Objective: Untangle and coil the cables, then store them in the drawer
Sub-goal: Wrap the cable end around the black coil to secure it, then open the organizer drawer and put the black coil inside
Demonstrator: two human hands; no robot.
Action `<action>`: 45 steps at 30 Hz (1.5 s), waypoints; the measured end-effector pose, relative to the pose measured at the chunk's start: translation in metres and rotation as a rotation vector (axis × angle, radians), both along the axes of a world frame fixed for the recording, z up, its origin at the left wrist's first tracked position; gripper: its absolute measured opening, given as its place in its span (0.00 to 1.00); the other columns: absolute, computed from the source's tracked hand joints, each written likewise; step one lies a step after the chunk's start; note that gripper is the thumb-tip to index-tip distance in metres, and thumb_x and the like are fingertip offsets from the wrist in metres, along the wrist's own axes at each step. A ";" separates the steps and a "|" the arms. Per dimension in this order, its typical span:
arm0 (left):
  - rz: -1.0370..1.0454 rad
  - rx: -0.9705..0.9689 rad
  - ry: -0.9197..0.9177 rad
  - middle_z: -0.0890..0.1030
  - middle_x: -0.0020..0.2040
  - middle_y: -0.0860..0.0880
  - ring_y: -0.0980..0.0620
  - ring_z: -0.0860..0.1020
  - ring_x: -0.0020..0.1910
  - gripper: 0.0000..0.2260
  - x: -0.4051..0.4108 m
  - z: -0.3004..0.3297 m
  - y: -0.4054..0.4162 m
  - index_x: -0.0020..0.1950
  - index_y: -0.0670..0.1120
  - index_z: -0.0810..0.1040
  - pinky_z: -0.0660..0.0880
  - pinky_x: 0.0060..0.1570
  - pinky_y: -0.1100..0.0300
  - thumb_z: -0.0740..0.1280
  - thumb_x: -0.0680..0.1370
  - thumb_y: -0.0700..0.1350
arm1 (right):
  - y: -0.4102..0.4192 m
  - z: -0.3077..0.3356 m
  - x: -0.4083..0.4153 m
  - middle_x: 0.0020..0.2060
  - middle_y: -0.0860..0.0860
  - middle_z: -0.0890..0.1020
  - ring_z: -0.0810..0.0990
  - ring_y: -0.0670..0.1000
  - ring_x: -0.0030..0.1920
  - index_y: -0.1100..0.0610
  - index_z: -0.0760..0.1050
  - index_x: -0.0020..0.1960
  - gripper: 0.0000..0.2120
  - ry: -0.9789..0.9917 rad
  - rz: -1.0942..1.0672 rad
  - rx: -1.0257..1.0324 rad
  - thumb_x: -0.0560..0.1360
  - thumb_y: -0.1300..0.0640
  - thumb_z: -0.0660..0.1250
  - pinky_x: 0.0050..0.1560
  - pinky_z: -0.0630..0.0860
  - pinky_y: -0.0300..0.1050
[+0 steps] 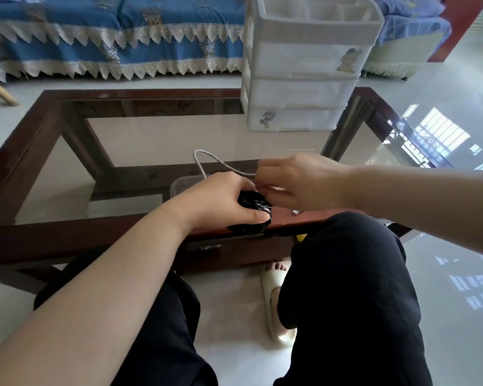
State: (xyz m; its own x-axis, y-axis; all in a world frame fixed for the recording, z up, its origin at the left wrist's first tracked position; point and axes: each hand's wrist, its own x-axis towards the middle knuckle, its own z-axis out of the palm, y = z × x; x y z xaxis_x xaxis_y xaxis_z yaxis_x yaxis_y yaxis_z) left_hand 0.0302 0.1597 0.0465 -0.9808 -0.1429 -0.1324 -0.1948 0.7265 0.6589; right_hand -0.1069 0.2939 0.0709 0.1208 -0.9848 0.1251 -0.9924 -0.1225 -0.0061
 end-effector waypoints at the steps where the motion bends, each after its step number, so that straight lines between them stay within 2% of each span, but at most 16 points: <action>1: 0.002 -0.111 0.004 0.83 0.43 0.57 0.58 0.80 0.46 0.11 -0.001 0.000 0.004 0.49 0.54 0.81 0.76 0.47 0.57 0.72 0.71 0.58 | -0.001 -0.002 0.001 0.41 0.50 0.77 0.75 0.55 0.36 0.56 0.75 0.46 0.11 -0.058 -0.100 0.068 0.76 0.52 0.57 0.33 0.74 0.50; 4: 0.022 -0.396 0.054 0.82 0.49 0.54 0.52 0.77 0.53 0.11 -0.004 -0.002 0.011 0.50 0.55 0.78 0.65 0.46 0.60 0.69 0.73 0.59 | -0.007 -0.004 0.006 0.36 0.48 0.77 0.75 0.51 0.38 0.54 0.74 0.42 0.07 -0.311 -0.369 0.259 0.75 0.52 0.60 0.40 0.74 0.48; 8: 0.034 -0.666 0.135 0.82 0.51 0.50 0.48 0.77 0.57 0.16 -0.011 -0.012 0.014 0.54 0.52 0.78 0.66 0.55 0.54 0.66 0.75 0.61 | -0.019 -0.007 0.014 0.30 0.49 0.75 0.72 0.49 0.31 0.58 0.78 0.41 0.11 -0.568 -0.689 0.271 0.75 0.53 0.62 0.33 0.68 0.41; 11: 0.059 -0.880 0.157 0.82 0.52 0.48 0.46 0.76 0.56 0.18 -0.015 -0.019 0.016 0.55 0.48 0.78 0.66 0.56 0.53 0.66 0.75 0.61 | -0.026 -0.016 0.020 0.27 0.54 0.73 0.68 0.52 0.27 0.58 0.75 0.37 0.10 -0.845 -0.929 0.314 0.72 0.52 0.63 0.28 0.65 0.41; 13: 0.060 -0.943 0.230 0.82 0.48 0.47 0.45 0.78 0.53 0.17 -0.015 -0.023 0.016 0.50 0.46 0.79 0.67 0.53 0.52 0.69 0.73 0.59 | -0.031 -0.022 0.017 0.24 0.51 0.69 0.63 0.49 0.21 0.56 0.69 0.32 0.11 -1.169 -1.034 0.337 0.72 0.53 0.62 0.22 0.57 0.36; 15: 0.029 -0.969 0.268 0.82 0.37 0.46 0.44 0.79 0.42 0.17 -0.015 -0.024 0.015 0.41 0.44 0.80 0.70 0.46 0.54 0.77 0.65 0.56 | -0.033 -0.024 0.013 0.20 0.46 0.63 0.56 0.43 0.18 0.53 0.63 0.30 0.15 -1.448 -1.104 0.397 0.74 0.56 0.59 0.19 0.50 0.33; 19: 0.012 -0.979 0.329 0.79 0.32 0.46 0.43 0.78 0.35 0.17 -0.016 -0.032 0.009 0.35 0.43 0.78 0.72 0.41 0.54 0.80 0.61 0.53 | -0.030 -0.023 0.008 0.18 0.45 0.61 0.55 0.42 0.16 0.53 0.62 0.29 0.15 -1.736 -1.073 0.490 0.75 0.58 0.56 0.18 0.48 0.31; 23: 0.122 -0.700 0.383 0.83 0.41 0.46 0.43 0.79 0.43 0.18 -0.019 -0.031 0.007 0.46 0.44 0.81 0.70 0.45 0.52 0.71 0.70 0.59 | -0.020 -0.015 -0.007 0.21 0.46 0.62 0.56 0.42 0.18 0.55 0.69 0.35 0.14 -1.706 -0.870 0.488 0.80 0.54 0.58 0.18 0.50 0.31; 27: 0.280 -0.208 0.317 0.81 0.44 0.52 0.49 0.79 0.47 0.18 -0.029 -0.016 0.006 0.54 0.47 0.80 0.71 0.44 0.57 0.71 0.73 0.59 | -0.010 -0.010 -0.043 0.25 0.48 0.70 0.65 0.45 0.23 0.56 0.76 0.39 0.18 -1.387 -0.847 0.115 0.79 0.44 0.60 0.23 0.61 0.38; 28: 0.304 -0.126 0.284 0.80 0.42 0.54 0.50 0.79 0.47 0.17 -0.034 -0.014 0.004 0.54 0.49 0.80 0.71 0.44 0.58 0.71 0.73 0.59 | -0.009 -0.012 -0.056 0.27 0.48 0.71 0.67 0.45 0.24 0.57 0.76 0.41 0.17 -1.454 -0.893 0.003 0.79 0.44 0.61 0.24 0.63 0.38; 31: 0.372 0.016 0.245 0.80 0.45 0.56 0.52 0.79 0.49 0.17 -0.054 -0.012 -0.005 0.55 0.49 0.80 0.71 0.46 0.60 0.71 0.73 0.58 | -0.015 -0.024 -0.093 0.34 0.50 0.75 0.74 0.46 0.32 0.58 0.74 0.48 0.13 -1.980 -0.968 -0.235 0.79 0.48 0.61 0.30 0.71 0.36; 34: 0.446 0.110 0.260 0.82 0.50 0.52 0.52 0.79 0.51 0.18 -0.077 -0.007 -0.016 0.57 0.47 0.80 0.73 0.49 0.59 0.70 0.74 0.57 | -0.035 -0.037 -0.132 0.49 0.55 0.77 0.79 0.54 0.55 0.61 0.66 0.65 0.18 -2.280 -0.998 -0.461 0.80 0.52 0.61 0.41 0.76 0.40; 36: 0.500 0.157 0.272 0.84 0.47 0.51 0.51 0.81 0.49 0.14 -0.090 -0.008 -0.023 0.53 0.48 0.82 0.76 0.50 0.55 0.71 0.75 0.56 | -0.052 -0.048 -0.155 0.62 0.59 0.74 0.74 0.58 0.64 0.62 0.59 0.72 0.27 -2.312 -1.066 -0.574 0.79 0.53 0.63 0.49 0.76 0.44; 38: 0.560 0.200 0.295 0.84 0.45 0.52 0.51 0.81 0.47 0.13 -0.098 -0.010 -0.029 0.51 0.48 0.82 0.77 0.50 0.53 0.71 0.75 0.56 | -0.069 -0.055 -0.171 0.68 0.60 0.69 0.72 0.59 0.66 0.61 0.59 0.74 0.31 -2.278 -1.140 -0.626 0.77 0.52 0.66 0.52 0.74 0.48; 42: 0.654 0.276 0.352 0.84 0.45 0.51 0.51 0.81 0.47 0.14 -0.111 -0.014 -0.036 0.51 0.49 0.82 0.79 0.49 0.52 0.71 0.74 0.58 | -0.095 -0.063 -0.196 0.66 0.60 0.70 0.73 0.59 0.65 0.62 0.63 0.71 0.32 -2.267 -1.202 -0.754 0.74 0.49 0.70 0.59 0.76 0.50; 45: 0.695 0.316 0.402 0.84 0.43 0.53 0.52 0.81 0.46 0.16 -0.118 -0.016 -0.038 0.47 0.51 0.82 0.79 0.51 0.48 0.70 0.71 0.62 | -0.108 -0.070 -0.204 0.61 0.56 0.75 0.77 0.56 0.59 0.61 0.69 0.67 0.29 -2.249 -1.276 -0.801 0.72 0.47 0.72 0.58 0.77 0.50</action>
State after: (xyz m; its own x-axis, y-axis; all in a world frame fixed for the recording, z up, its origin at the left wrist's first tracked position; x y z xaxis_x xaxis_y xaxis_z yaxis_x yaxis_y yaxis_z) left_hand -0.0874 0.1217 0.0301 -0.6650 -0.7434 0.0715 -0.2360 0.3000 0.9243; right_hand -0.3104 0.1863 0.0010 -0.7568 -0.2620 -0.5988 0.6534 -0.3237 -0.6843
